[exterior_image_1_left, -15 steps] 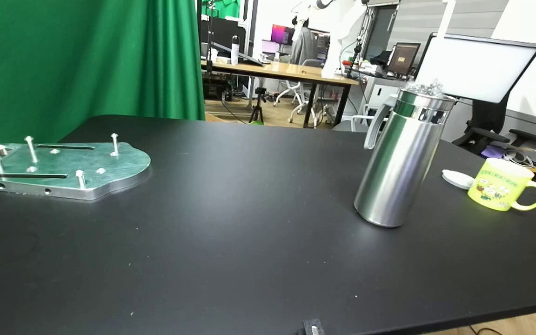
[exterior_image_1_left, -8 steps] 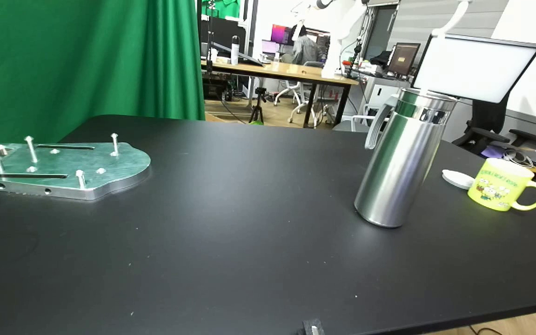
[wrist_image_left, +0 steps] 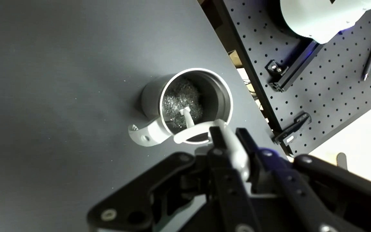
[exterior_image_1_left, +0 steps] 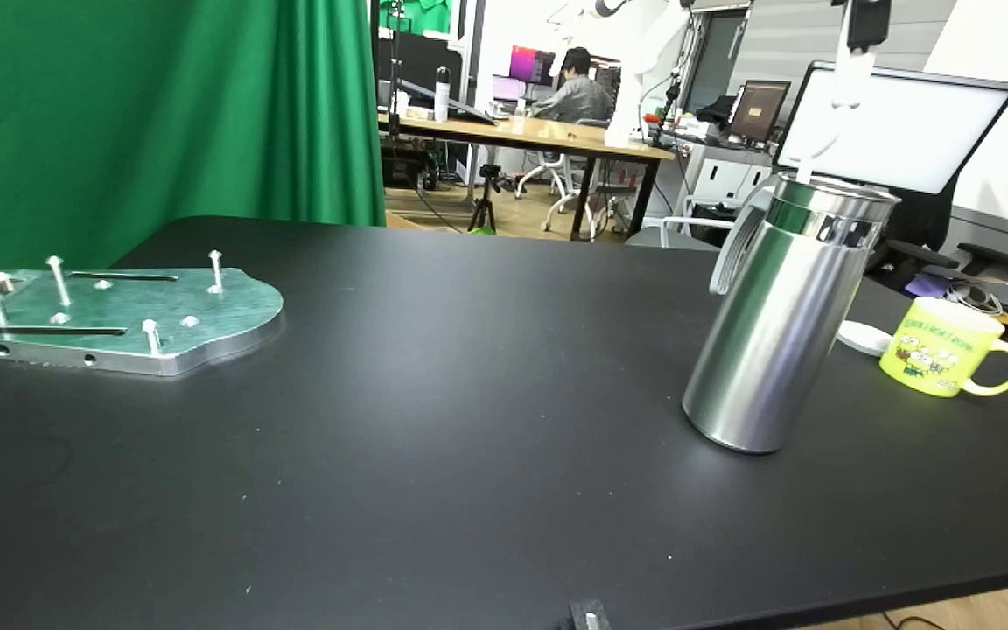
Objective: Use the brush to scrub inside the flask
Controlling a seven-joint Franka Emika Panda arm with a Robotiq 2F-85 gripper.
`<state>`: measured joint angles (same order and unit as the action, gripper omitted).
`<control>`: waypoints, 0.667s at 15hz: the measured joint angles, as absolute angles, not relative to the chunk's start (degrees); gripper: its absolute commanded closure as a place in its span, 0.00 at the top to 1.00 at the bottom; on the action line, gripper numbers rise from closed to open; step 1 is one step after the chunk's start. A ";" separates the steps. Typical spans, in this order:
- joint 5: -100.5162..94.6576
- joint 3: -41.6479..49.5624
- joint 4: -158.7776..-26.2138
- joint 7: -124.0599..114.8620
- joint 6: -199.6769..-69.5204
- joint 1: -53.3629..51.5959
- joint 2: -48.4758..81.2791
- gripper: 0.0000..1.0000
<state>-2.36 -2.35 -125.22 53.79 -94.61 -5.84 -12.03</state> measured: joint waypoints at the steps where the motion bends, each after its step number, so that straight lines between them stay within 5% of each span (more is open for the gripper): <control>1: -2.36 -2.40 -125.47 53.79 -94.76 -5.84 -11.95 0.04; 10: -3.09 -2.52 -123.68 53.80 -94.08 -5.85 -18.51 0.04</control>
